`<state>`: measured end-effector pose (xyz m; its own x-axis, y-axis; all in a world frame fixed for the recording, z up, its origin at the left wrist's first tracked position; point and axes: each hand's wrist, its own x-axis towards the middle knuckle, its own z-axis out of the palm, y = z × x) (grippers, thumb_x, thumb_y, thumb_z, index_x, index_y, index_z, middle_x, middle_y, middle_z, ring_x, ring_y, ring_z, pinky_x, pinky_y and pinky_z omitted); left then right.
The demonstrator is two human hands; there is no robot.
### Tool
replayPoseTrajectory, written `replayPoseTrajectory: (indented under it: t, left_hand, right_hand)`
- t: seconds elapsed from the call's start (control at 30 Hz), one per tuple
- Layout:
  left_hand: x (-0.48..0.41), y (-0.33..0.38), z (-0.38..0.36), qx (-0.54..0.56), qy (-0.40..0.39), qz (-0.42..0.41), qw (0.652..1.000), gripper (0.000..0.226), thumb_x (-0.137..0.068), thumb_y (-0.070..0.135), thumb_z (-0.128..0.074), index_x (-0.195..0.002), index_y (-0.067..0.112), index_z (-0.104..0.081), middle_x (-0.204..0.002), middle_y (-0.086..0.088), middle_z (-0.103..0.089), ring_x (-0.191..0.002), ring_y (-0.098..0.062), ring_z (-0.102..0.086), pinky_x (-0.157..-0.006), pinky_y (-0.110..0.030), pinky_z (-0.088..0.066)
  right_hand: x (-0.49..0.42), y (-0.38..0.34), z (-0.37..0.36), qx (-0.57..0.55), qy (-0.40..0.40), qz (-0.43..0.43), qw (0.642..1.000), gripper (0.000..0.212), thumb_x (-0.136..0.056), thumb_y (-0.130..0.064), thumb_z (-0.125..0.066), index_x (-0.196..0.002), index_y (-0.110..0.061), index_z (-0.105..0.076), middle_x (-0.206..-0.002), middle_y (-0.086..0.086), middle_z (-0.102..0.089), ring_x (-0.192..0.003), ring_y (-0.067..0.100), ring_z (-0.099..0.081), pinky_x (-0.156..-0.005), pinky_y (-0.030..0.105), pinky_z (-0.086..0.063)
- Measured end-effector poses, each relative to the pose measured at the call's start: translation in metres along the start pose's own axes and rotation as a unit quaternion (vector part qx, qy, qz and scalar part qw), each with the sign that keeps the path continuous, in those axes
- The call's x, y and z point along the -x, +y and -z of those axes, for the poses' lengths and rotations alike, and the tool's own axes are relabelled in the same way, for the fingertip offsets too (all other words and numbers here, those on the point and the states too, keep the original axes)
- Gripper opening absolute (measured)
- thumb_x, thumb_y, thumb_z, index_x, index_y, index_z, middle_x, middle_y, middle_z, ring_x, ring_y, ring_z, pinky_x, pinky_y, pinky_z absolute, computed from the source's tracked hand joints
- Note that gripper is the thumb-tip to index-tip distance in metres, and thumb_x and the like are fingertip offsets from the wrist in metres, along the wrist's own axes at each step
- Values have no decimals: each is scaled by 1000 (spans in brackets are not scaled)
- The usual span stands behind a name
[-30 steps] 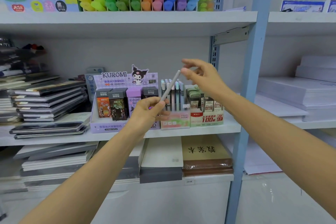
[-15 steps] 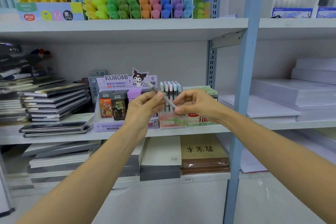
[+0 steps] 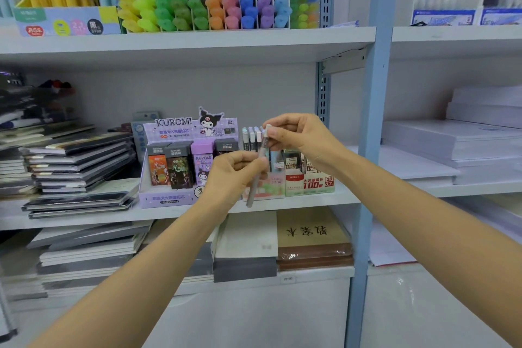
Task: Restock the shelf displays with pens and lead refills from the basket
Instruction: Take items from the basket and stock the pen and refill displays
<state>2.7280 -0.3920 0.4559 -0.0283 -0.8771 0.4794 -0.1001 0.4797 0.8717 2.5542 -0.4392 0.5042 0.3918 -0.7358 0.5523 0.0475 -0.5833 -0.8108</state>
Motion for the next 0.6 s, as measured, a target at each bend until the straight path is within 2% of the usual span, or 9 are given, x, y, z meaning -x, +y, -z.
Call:
replayPoseTrajectory:
  t: [0.2, 0.27, 0.3, 0.33, 0.4, 0.47, 0.53, 0.6]
  left_hand:
    - [-1, -4, 0, -2, -15, -5, 1000, 7, -88, 13, -68, -86, 9, -75, -80, -10, -75, -75, -18, -71, -68, -23, -57]
    - [-3, -6, -2, -32, -2, -20, 999, 8, -89, 19, -68, -93, 15, -73, -87, -5, -75, -83, -15, -70, -74, -24, -55]
    - [-4, -8, -1, -86, 18, -42, 995, 13, -90, 24, -67, -100, 18, -71, -96, 0, -73, -91, -12, -68, -79, -25, -53]
    - [-6, -10, 1, -164, 43, -75, 983, 19, -91, 28, -65, -108, 20, -67, -106, 4, -69, -99, -9, -63, -85, -25, -49]
    - [-9, -14, 9, -325, 67, -157, 930, 33, -92, 27, -62, -124, 19, -59, -126, 5, -59, -119, -11, -51, -101, -32, -42]
    - [-11, -21, 15, -447, 25, -186, 874, 50, -92, 24, -60, -140, 18, -47, -146, 1, -45, -139, -17, -33, -116, -40, -27]
    - [-12, -31, 17, -524, -23, -171, 834, 63, -94, 26, -57, -150, 18, -29, -157, 3, -29, -147, -17, -16, -119, -38, -14]
    - [-11, -43, 18, -561, -47, -164, 810, 66, -96, 29, -53, -153, 18, -22, -159, 3, -23, -149, -17, -9, -118, -36, -12]
  right_hand:
    - [2, 1, 3, -10, -3, -15, 1000, 14, -87, -9, -68, -101, -8, -69, -88, 6, -75, -82, 18, -72, -71, 24, -57]
    - [0, -2, 5, 3, 13, -9, 1000, 13, -86, -7, -68, -100, -7, -68, -86, 6, -74, -80, 18, -72, -71, 23, -57]
    - [-2, -5, 7, 5, 37, -1, 999, 13, -87, -5, -66, -100, -7, -67, -87, 8, -73, -80, 18, -71, -72, 23, -57]
    - [-5, -8, 11, 4, 71, 14, 997, 12, -88, -4, -65, -100, -6, -66, -89, 9, -71, -79, 17, -70, -74, 24, -57]
    - [-13, -16, 21, 7, 153, 60, 986, 11, -90, -3, -62, -100, -5, -64, -91, 12, -69, -80, 17, -70, -76, 25, -57]
    - [-21, -22, 30, 42, 208, 99, 972, 9, -92, -4, -60, -101, -5, -61, -93, 14, -70, -80, 17, -70, -74, 25, -57]
    - [-26, -20, 33, 105, 216, 104, 965, 8, -93, -5, -58, -101, -3, -59, -93, 16, -71, -81, 17, -71, -73, 24, -57]
    - [-27, -12, 30, 174, 191, 94, 961, 7, -94, -6, -58, -101, -4, -59, -90, 13, -72, -83, 18, -71, -75, 26, -57]
